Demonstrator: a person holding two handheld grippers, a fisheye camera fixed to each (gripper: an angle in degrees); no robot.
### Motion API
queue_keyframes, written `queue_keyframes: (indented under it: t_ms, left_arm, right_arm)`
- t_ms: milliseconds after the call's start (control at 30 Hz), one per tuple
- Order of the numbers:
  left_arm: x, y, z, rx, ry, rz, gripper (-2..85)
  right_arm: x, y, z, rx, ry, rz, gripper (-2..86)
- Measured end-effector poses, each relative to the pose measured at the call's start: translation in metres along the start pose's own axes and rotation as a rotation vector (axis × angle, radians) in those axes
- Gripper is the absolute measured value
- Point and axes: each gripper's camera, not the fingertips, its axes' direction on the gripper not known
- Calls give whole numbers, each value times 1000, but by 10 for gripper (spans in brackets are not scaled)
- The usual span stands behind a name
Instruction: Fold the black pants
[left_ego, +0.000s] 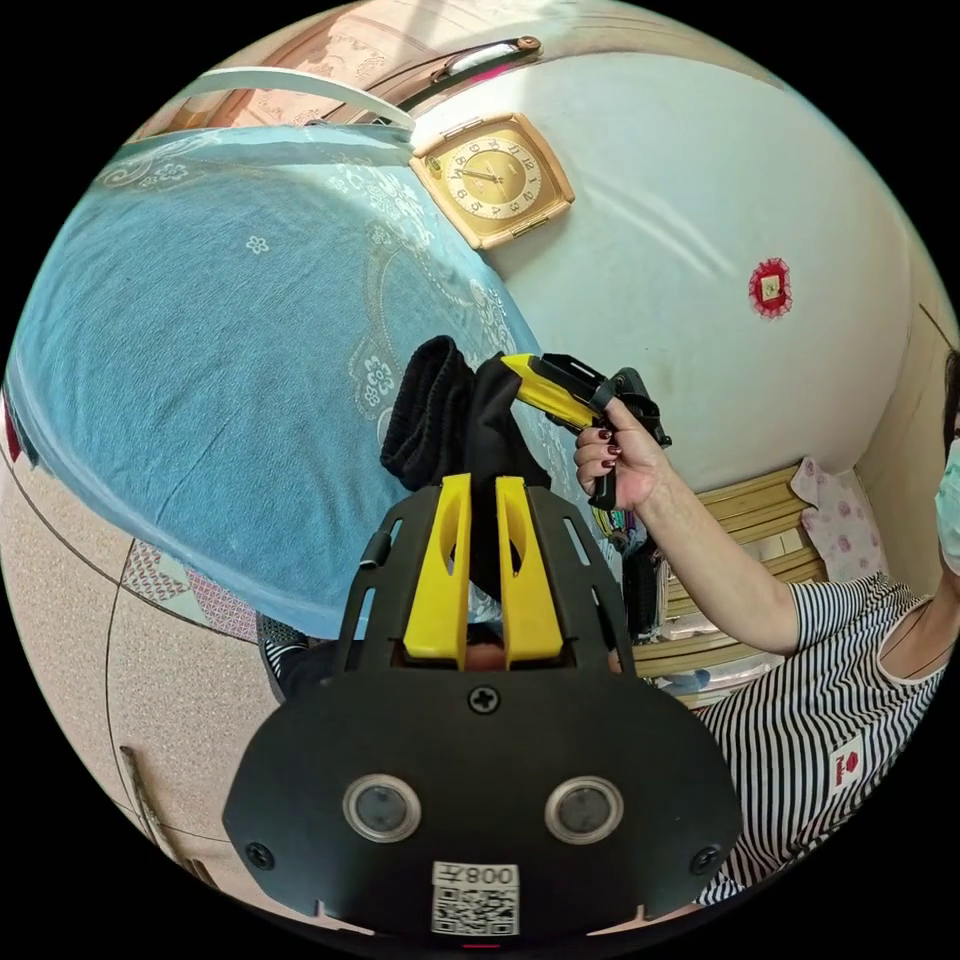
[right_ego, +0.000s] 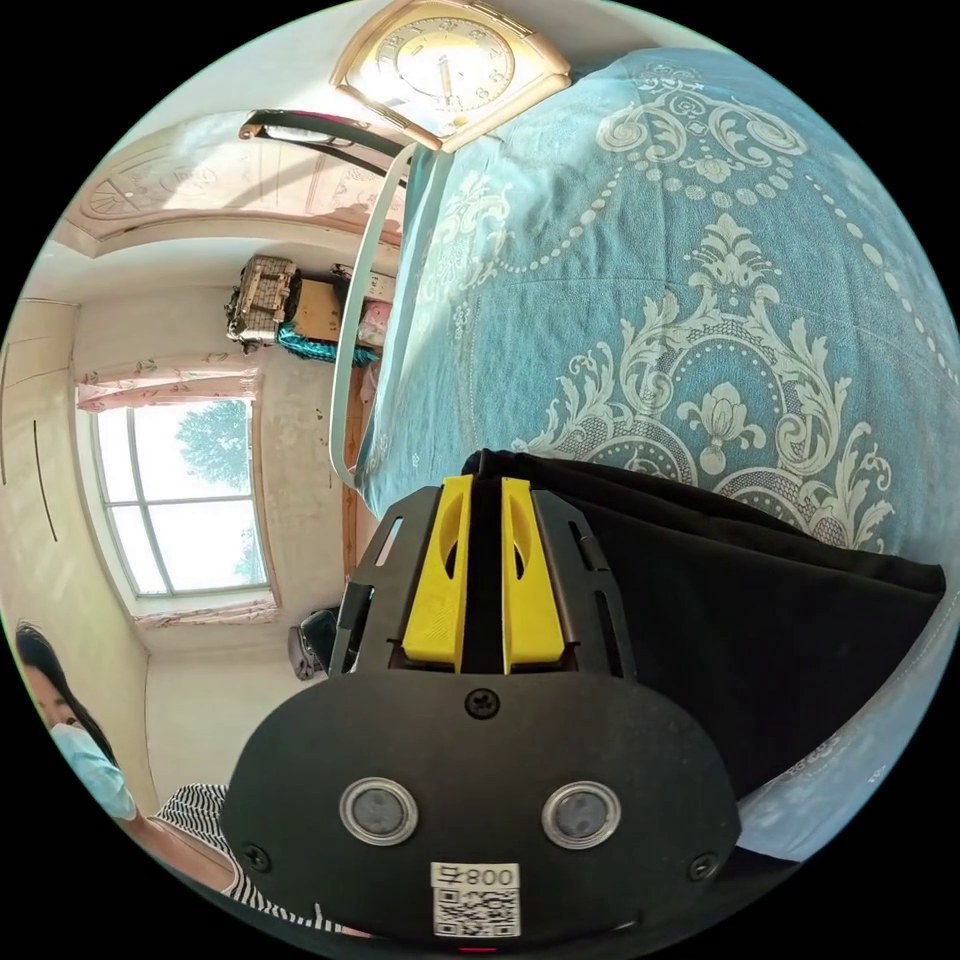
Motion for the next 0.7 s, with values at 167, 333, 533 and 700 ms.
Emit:
queue_keyframes:
  t_ms: [167, 333, 533, 700]
  left_arm:
    - [-18, 5, -11, 22, 15, -21, 50]
    - [-26, 15, -27, 68, -3, -39, 44]
    - [-5, 24, -40, 114, -46, 53, 10]
    - [22, 16, -16, 16, -135, 181, 3]
  right_arm:
    - [18, -7, 14, 24, -46, -43, 56]
    - [26, -5, 22, 48, -96, -148, 21]
    - [34, -15, 59, -27, 49, -219, 4]
    - [39, -30, 102, -120, 238, -264, 2]
